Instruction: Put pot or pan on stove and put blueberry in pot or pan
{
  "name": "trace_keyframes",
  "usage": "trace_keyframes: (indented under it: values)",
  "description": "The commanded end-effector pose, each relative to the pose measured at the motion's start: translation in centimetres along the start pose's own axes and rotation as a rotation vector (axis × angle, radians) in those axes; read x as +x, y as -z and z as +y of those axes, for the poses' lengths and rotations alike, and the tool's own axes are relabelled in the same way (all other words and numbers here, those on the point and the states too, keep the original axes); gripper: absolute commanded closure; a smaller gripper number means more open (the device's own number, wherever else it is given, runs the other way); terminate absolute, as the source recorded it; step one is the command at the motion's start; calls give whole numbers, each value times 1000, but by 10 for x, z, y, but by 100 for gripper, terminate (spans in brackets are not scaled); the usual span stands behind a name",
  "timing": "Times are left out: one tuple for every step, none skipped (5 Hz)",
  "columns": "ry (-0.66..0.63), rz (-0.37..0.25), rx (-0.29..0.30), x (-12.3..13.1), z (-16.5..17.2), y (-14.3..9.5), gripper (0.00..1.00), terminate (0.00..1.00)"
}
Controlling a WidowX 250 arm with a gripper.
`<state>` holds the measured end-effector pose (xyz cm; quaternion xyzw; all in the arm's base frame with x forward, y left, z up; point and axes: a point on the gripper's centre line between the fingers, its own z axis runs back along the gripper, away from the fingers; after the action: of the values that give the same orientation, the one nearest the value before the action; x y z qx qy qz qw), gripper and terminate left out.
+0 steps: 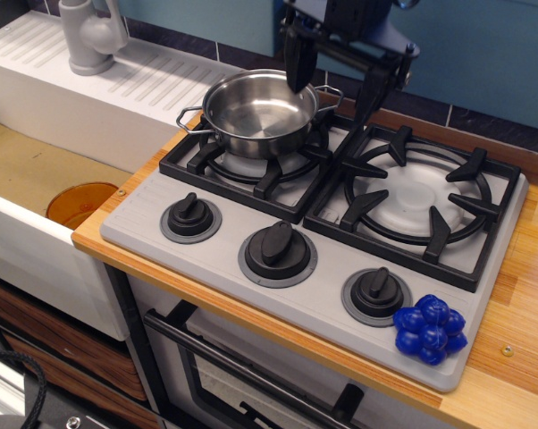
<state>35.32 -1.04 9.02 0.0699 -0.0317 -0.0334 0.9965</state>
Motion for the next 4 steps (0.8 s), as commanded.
trace_keyframes:
  values:
    - [15, -109, 7, 12, 3, 23, 0, 0]
    - [28, -129, 19, 14, 6, 32, 0, 0]
    - [31, -145, 22, 14, 8, 41, 0, 0]
    - [2, -134, 40, 17, 6, 49, 100, 0]
